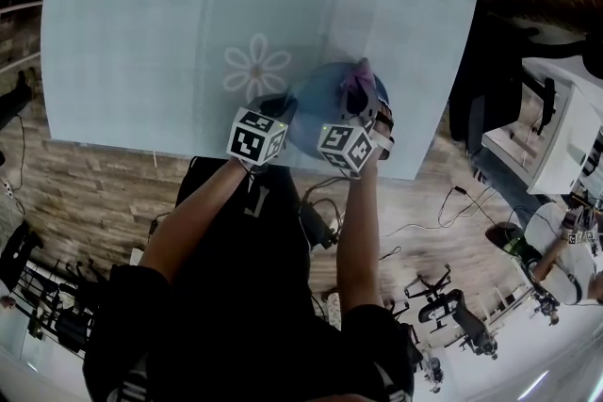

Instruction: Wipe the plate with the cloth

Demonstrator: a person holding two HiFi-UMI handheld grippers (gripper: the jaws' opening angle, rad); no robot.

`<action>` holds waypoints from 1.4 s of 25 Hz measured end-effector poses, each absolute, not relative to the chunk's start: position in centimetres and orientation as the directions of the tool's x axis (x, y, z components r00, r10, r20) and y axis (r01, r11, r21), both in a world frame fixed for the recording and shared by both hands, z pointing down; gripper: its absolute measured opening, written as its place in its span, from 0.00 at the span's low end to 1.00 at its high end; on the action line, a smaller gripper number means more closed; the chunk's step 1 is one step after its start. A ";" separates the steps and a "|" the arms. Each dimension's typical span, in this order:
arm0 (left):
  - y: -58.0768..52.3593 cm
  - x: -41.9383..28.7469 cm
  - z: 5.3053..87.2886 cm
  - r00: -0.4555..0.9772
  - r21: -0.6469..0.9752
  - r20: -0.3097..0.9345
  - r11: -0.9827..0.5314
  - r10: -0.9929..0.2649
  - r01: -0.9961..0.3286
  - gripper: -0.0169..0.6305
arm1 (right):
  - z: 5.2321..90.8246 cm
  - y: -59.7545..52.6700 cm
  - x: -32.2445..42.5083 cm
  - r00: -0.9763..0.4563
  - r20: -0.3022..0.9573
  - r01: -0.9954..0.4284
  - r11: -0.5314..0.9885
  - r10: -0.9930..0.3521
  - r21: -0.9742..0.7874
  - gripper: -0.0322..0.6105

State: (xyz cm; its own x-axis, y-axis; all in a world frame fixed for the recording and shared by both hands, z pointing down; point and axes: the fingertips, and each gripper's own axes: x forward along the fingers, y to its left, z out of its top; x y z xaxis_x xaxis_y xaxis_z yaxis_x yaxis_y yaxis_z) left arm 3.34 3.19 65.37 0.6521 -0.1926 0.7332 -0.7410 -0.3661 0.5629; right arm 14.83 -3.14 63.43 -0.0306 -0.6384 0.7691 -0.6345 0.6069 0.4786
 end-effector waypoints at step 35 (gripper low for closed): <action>2.9 3.6 65.6 0.643 0.571 0.733 -0.314 -0.220 -0.759 0.10 | 63.6 4.4 20.5 0.116 0.833 -0.722 0.530 -0.540 0.444 0.15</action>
